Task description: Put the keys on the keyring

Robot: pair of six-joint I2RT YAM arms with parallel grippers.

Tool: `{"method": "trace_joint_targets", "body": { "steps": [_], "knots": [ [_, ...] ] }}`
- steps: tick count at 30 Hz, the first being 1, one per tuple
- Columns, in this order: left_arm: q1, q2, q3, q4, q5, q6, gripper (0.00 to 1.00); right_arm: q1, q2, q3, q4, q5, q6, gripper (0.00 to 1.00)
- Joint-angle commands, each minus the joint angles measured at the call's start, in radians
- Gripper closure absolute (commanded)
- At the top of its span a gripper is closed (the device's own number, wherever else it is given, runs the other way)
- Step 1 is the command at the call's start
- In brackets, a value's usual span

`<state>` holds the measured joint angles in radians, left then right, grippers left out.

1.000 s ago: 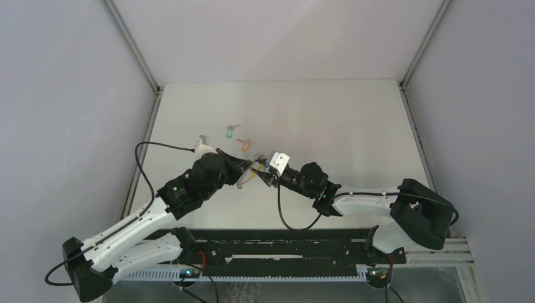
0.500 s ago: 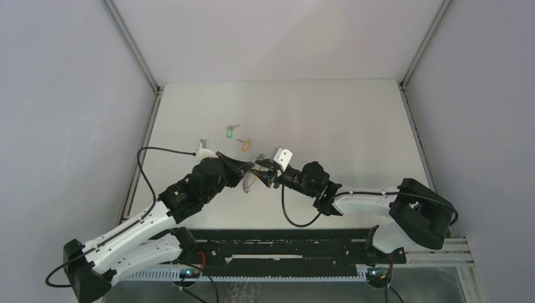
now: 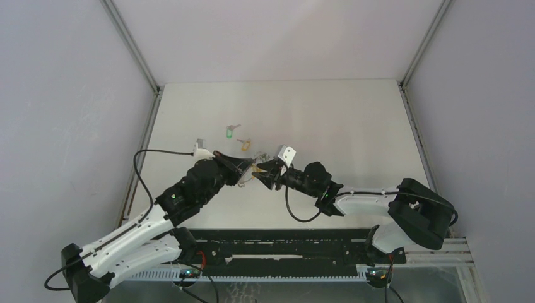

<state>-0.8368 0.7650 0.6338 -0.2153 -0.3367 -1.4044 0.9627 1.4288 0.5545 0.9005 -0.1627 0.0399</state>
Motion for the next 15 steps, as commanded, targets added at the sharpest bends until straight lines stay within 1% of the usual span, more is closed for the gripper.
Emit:
{"method": "trace_joint_targets", "body": {
  "steps": [1, 8, 15],
  "knots": [
    [-0.001, -0.015, -0.017, 0.086, 0.005, -0.011, 1.0, -0.023, -0.01, -0.006, 0.075, -0.031, 0.067, 0.65],
    [-0.001, -0.016, -0.024, 0.102, 0.019, -0.005, 1.0, -0.062, 0.001, -0.007, 0.143, -0.077, 0.137, 0.65],
    [-0.001, -0.011, -0.034, 0.131, 0.035, -0.006, 1.0, -0.08, 0.023, -0.006, 0.199, -0.125, 0.172, 0.67]
  ]
}}
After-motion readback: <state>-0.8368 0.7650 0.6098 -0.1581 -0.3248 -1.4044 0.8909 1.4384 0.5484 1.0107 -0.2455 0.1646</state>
